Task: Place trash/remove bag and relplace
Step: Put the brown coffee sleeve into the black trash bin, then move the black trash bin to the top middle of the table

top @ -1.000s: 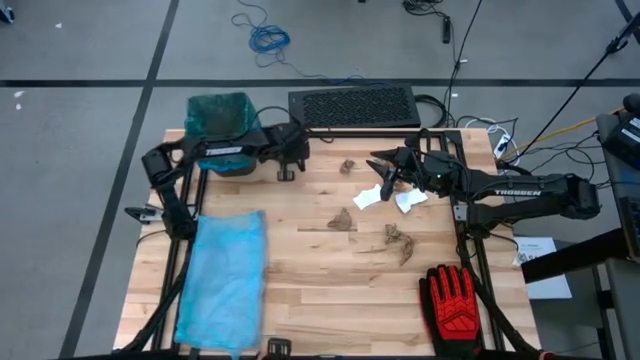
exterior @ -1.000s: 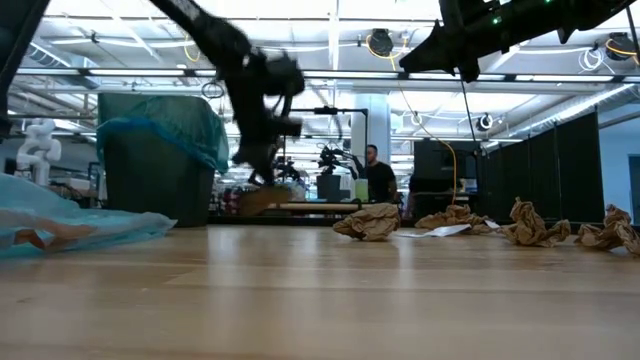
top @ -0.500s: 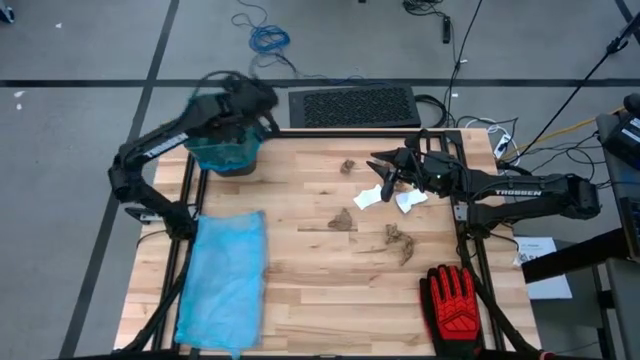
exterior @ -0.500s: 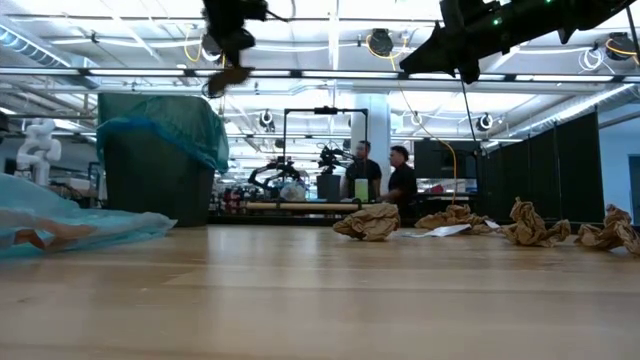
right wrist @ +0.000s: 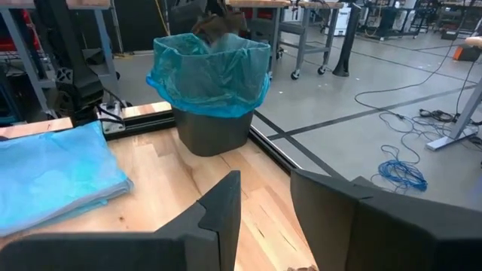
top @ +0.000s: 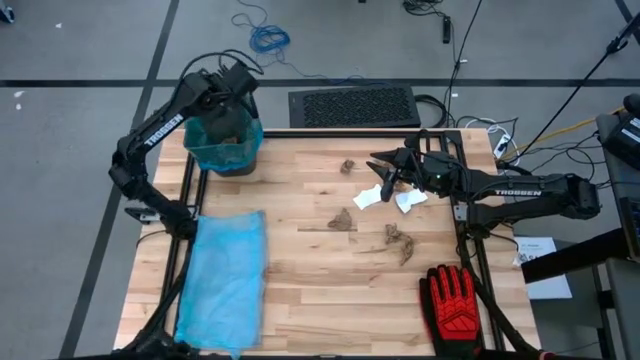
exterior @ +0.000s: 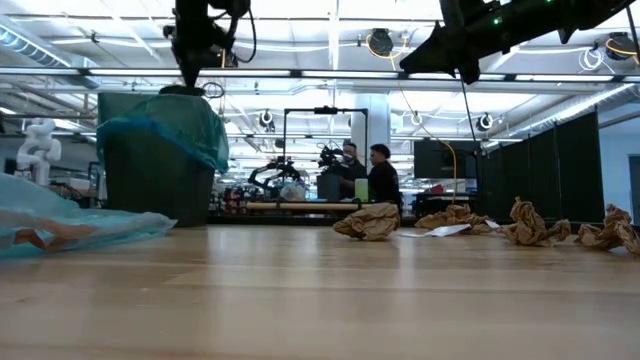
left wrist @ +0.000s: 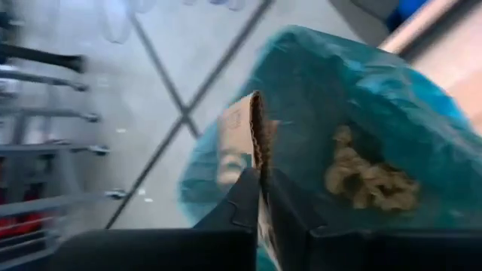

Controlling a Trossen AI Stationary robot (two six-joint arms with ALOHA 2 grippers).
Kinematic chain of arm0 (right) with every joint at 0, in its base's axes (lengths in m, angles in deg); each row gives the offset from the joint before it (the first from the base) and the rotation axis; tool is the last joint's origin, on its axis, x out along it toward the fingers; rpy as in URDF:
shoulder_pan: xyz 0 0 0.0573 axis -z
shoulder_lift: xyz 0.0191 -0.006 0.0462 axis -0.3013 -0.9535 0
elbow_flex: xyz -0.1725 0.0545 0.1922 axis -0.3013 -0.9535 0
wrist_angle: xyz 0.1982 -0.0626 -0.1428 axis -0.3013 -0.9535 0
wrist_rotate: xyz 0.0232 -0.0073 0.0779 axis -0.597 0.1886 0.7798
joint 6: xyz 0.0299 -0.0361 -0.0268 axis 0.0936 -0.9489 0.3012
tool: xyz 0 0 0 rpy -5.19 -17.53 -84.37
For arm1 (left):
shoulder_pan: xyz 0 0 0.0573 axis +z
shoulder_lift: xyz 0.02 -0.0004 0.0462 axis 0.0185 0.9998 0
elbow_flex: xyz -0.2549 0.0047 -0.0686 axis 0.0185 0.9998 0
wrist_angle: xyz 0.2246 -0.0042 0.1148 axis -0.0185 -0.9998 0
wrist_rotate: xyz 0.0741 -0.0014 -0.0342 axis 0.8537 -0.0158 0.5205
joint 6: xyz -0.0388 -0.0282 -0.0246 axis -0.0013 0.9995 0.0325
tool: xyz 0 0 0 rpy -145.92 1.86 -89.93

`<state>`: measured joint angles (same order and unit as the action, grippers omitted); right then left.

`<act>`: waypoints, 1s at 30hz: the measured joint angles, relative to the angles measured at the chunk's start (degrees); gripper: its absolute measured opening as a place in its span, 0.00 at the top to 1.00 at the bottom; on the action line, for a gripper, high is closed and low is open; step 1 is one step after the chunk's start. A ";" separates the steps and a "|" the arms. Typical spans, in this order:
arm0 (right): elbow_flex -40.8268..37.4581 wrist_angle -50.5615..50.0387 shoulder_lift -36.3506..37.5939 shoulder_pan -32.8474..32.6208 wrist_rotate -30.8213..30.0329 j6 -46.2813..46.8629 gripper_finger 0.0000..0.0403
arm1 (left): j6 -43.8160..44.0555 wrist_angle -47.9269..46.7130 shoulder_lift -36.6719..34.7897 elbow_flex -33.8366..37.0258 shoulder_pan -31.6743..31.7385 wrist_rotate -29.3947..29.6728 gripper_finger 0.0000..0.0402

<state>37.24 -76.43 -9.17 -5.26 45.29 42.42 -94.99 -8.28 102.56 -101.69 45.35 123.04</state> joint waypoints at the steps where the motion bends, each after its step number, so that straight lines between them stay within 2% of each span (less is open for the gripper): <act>1: 0.00 -0.33 -0.01 0.00 0.00 0.00 0.72 | -0.18 0.00 0.24 0.00 0.56 -2.00 0.89; 3: 0.00 -0.65 -0.02 0.00 0.00 -0.03 0.72 | -0.18 0.00 0.76 0.00 1.62 -5.12 0.84; 6: 0.00 -0.74 -0.02 0.00 0.01 -0.07 0.72 | -0.22 -0.22 1.11 0.02 3.11 -5.66 0.77; 10: 0.00 -0.96 -0.01 0.00 0.02 -0.11 0.72 | 0.59 -2.02 2.38 0.02 5.17 -7.62 0.75; 15: 0.00 -1.99 -0.01 0.01 0.02 -0.20 0.72 | 1.70 -5.83 5.34 0.02 6.33 -20.93 0.84; 19: 0.00 -2.26 -0.01 0.02 0.02 -0.24 0.72 | -0.34 -4.67 7.01 1.53 5.64 -27.48 0.97; 25: 0.00 -2.28 -0.02 0.02 0.02 -0.83 0.72 | -1.90 -0.15 7.78 7.72 2.32 -34.02 1.00; 30: 0.00 -2.28 0.00 0.00 0.04 -0.85 0.72 | -2.14 5.83 7.70 9.38 -0.70 -41.14 1.00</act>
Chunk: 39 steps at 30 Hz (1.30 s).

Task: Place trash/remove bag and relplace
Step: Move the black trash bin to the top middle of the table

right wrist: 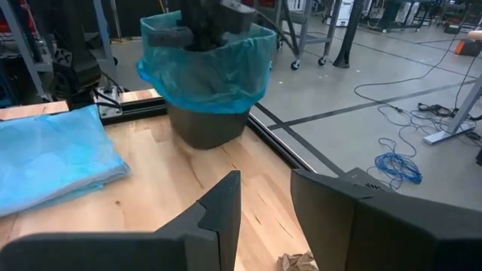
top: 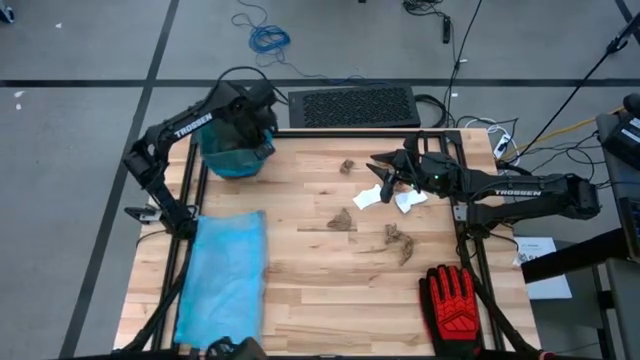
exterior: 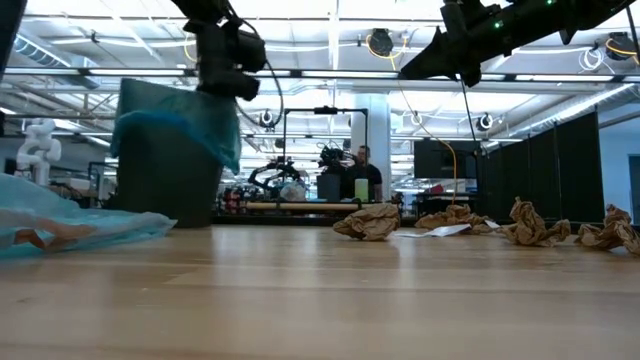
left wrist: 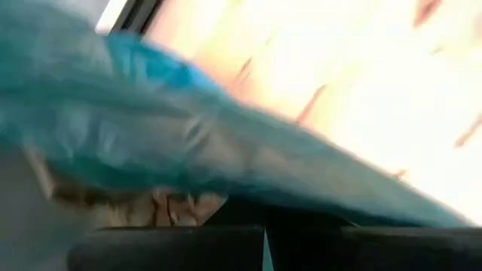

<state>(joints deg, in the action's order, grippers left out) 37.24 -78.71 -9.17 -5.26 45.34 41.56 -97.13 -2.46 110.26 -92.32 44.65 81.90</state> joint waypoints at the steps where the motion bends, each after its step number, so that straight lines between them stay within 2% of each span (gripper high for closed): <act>1: 0.00 0.00 -0.01 0.00 0.00 0.00 0.72 | 0.00 1.34 -0.17 -0.02 -0.74 -1.28 1.00; 4: 0.00 0.07 0.00 0.00 -0.01 0.00 0.72 | -1.19 4.83 -0.23 -0.07 -2.40 -4.82 1.00; 11: 0.00 0.06 0.00 0.00 0.00 0.00 0.72 | -2.58 11.33 -0.19 -0.07 -5.80 -9.10 1.00; 15: 0.00 0.05 0.00 0.00 0.50 0.00 0.72 | -4.06 15.38 -0.07 -0.07 -7.46 -9.51 1.00; 21: 0.00 0.48 0.00 -0.01 5.96 1.04 0.72 | -5.65 20.46 0.01 -0.07 -8.24 -9.60 1.00; 28: 0.00 0.46 -0.99 0.44 5.81 1.09 0.72 | -6.35 25.47 1.22 -0.15 -8.21 -10.74 1.00; 39: 0.00 0.88 -9.17 6.81 8.99 2.82 0.72 | -7.54 32.93 4.95 -0.15 -9.24 -12.56 1.00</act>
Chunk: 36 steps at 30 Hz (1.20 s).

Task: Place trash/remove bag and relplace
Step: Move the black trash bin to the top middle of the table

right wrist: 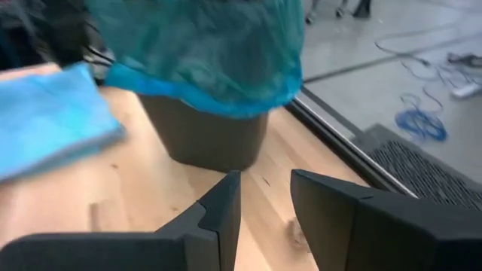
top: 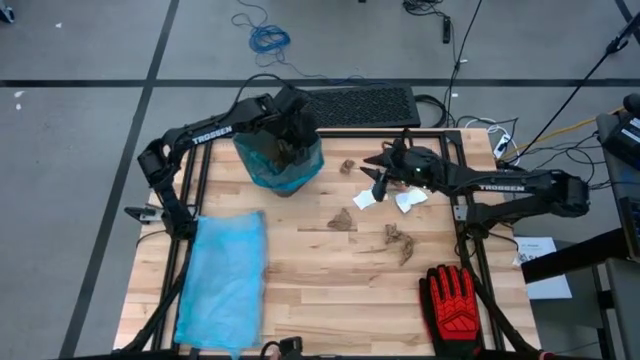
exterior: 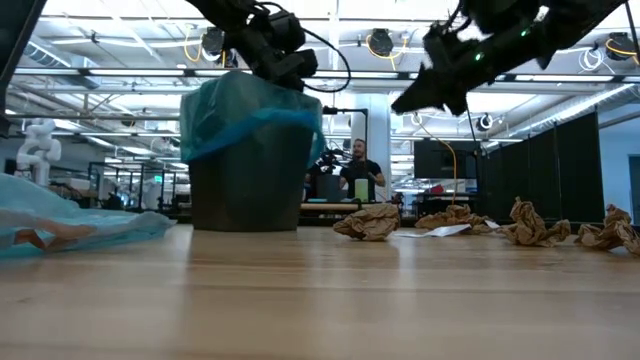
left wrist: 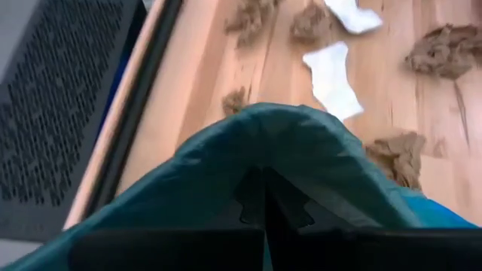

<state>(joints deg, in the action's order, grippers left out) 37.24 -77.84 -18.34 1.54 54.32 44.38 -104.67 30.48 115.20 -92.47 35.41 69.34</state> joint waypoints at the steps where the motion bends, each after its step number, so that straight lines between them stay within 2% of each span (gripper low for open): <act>1: 0.00 0.38 -1.05 0.74 0.07 0.00 0.72 | 0.00 1.02 0.00 0.00 0.01 -0.03 1.00; 7: -0.02 2.59 -8.56 5.93 7.01 1.88 0.72 | 0.32 4.13 0.00 0.00 0.07 -2.19 1.00; 9: -0.02 3.98 -11.08 6.87 7.52 2.28 0.72 | -0.33 4.15 0.00 0.00 -0.10 -2.32 1.00; 13: -0.02 6.31 -15.58 8.06 7.20 2.22 0.68 | -1.06 4.01 -0.26 -0.55 -0.39 -2.25 0.98; 18: 0.13 9.65 -21.56 9.13 7.08 2.37 0.57 | -1.09 2.92 -0.35 -3.09 -0.37 -2.15 0.87; 24: 5.87 10.17 -29.39 9.14 6.03 2.37 0.43 | -1.11 2.76 -0.37 -5.15 -0.38 0.11 0.76; 27: 9.81 8.29 -33.59 9.13 1.91 1.46 0.38 | -1.11 1.40 -0.37 -6.14 -0.37 1.27 0.74; 29: 12.26 6.19 -36.38 9.15 -0.74 0.92 0.36 | -1.11 1.43 -0.53 -6.25 -0.37 1.44 0.73; 33: 16.22 2.64 -41.59 9.13 -0.81 1.29 0.36 | -1.11 1.03 -0.98 -6.25 -0.35 2.23 0.73; 36: 18.16 0.03 -44.56 9.27 -0.73 4.01 0.39 | -1.11 -0.08 -1.22 -6.25 -0.18 2.45 0.73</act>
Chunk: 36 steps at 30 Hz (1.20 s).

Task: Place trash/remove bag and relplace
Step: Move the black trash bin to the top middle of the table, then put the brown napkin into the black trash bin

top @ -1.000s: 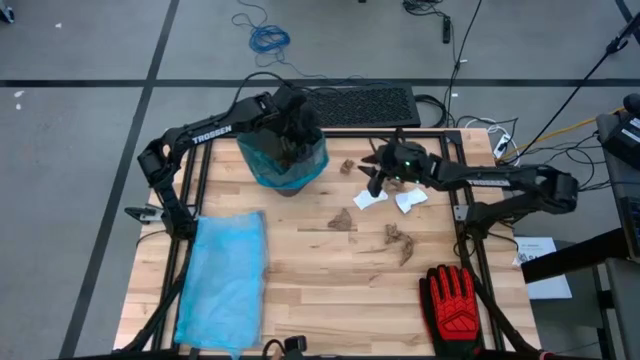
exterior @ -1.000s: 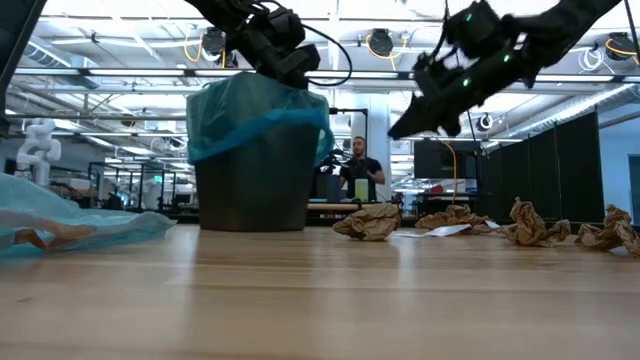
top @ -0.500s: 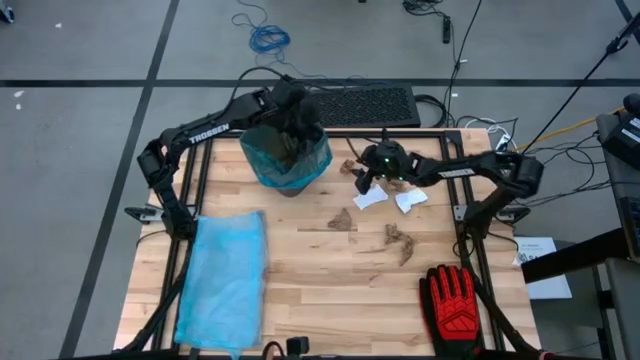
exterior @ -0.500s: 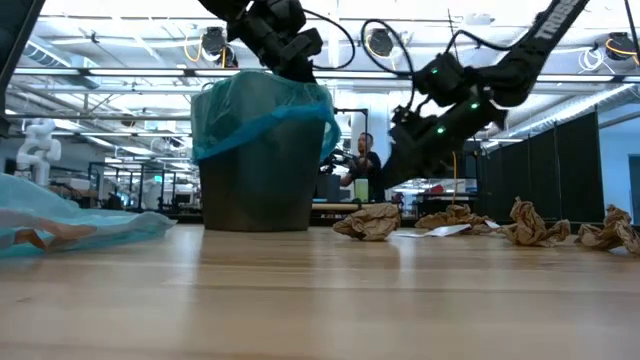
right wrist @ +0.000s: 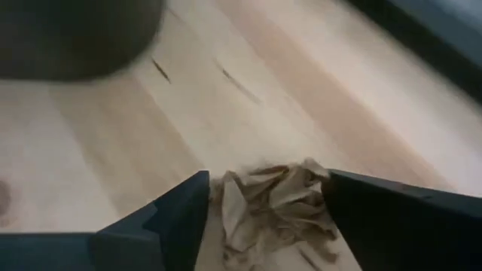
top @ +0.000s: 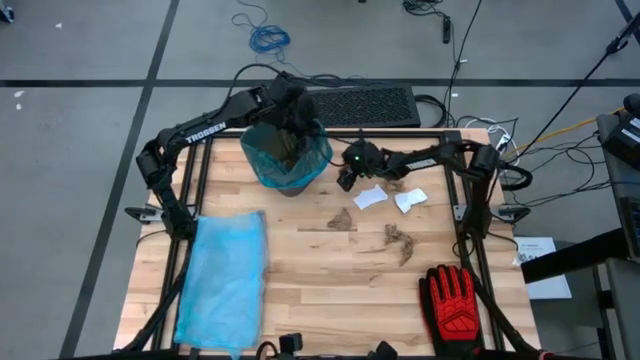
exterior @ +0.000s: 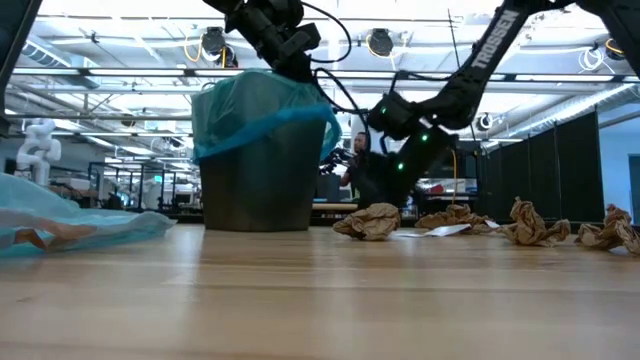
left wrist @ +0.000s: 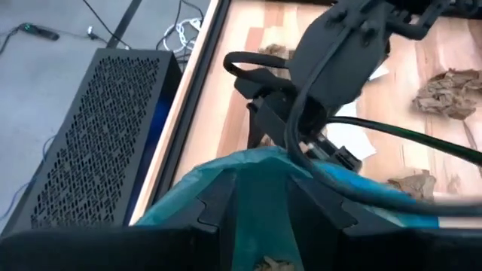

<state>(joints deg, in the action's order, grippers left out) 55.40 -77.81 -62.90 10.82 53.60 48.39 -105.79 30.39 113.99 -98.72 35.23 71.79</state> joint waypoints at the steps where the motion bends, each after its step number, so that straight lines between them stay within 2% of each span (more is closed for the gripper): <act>1: 0.24 -0.44 -0.31 0.09 -0.08 0.47 0.42 | 0.00 -0.11 -0.05 0.00 0.05 0.20 0.73; 4: 0.45 -1.12 0.09 -0.34 -2.59 0.49 0.58 | -0.12 -0.81 -0.50 0.00 0.10 1.45 0.73; 8: 0.32 -3.09 3.03 -0.95 -2.98 -0.20 0.90 | -2.01 -4.18 -1.46 -2.07 0.21 7.96 0.77; 10: 0.38 -4.73 5.52 -1.25 -2.91 -0.60 0.96 | -2.47 -5.55 -2.21 -3.48 0.23 8.93 0.81; 16: 0.36 -9.18 17.22 -2.88 -2.84 -2.85 0.99 | -2.45 -5.26 -5.68 -6.82 0.22 9.07 0.98; 20: 0.36 -8.88 26.47 -3.77 -2.15 -4.71 0.99 | -1.52 -5.30 -9.44 -7.23 0.31 9.07 0.99; 24: 1.34 -3.87 33.27 -3.73 7.34 -5.76 1.00 | 0.00 -5.61 -12.88 -7.26 0.31 8.65 1.00; 27: 6.43 -5.21 33.76 -4.34 12.57 -5.99 1.00 | 0.64 -6.27 -14.25 -7.28 0.31 5.48 1.00; 31: 16.28 -10.87 29.00 -6.21 13.34 -11.00 1.00 | 2.76 -9.55 -15.22 -7.28 0.27 3.03 1.00; 36: 28.86 -18.92 20.63 -7.05 14.00 -14.28 1.00 | 4.68 -14.30 -16.89 -7.18 -1.09 2.97 1.00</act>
<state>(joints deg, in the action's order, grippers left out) 84.26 -96.73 -42.27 3.76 67.60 34.12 -101.11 16.09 97.10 -105.90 34.14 74.76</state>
